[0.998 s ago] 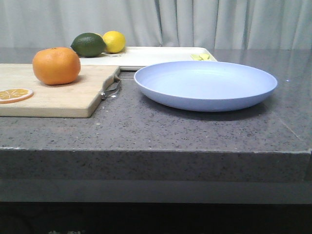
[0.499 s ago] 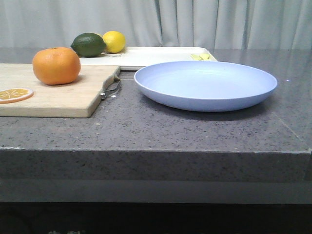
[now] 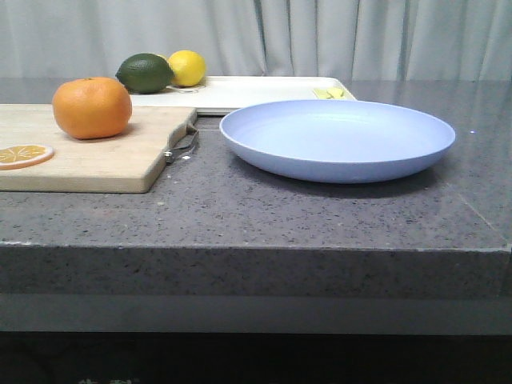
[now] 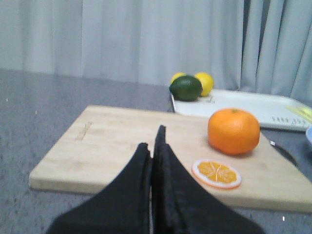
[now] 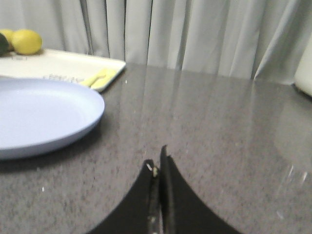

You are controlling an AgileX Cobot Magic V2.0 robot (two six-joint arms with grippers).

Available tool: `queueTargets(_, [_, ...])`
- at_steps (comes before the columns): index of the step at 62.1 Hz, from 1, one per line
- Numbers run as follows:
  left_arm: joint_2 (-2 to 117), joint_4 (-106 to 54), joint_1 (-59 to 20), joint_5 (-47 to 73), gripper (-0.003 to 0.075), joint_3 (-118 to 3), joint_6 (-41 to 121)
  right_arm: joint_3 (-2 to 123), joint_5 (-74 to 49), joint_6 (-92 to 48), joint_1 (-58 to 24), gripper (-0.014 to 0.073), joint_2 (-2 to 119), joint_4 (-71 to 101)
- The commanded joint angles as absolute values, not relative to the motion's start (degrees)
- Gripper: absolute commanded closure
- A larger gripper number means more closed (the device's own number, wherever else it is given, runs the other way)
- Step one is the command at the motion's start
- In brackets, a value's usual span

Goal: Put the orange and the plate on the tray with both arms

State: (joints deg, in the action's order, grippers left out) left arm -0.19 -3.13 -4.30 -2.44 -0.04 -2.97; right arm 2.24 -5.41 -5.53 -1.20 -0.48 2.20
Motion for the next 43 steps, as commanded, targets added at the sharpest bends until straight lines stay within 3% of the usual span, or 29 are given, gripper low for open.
queueTargets(1, [-1.22,-3.67,-4.19,-10.56,0.0738,-1.91,-2.99,8.60,-1.63,-5.89,-1.20,0.0656,-1.78,1.73])
queueTargets(10, [3.28,-3.67,-4.19,-4.12,0.0738,-10.27,-2.99,18.11,-5.93,-5.89,-1.16,0.0656,1.64,1.73])
queueTargets(21, [17.66,-3.09,-4.19,3.76,0.0738,-22.21,-2.99,30.14,-13.31,-4.26,-1.16,0.0656,15.56,4.26])
queueTargets(32, [30.91,-0.98,-4.19,3.79,0.0738,-28.81,-2.86,36.49,-15.59,-4.09,-1.16,0.0656,28.29,6.18])
queueTargets(43, [35.09,-0.98,-4.19,1.81,0.0737,-29.94,-2.86,36.95,-12.50,-4.09,-1.16,0.0636,32.94,6.18])
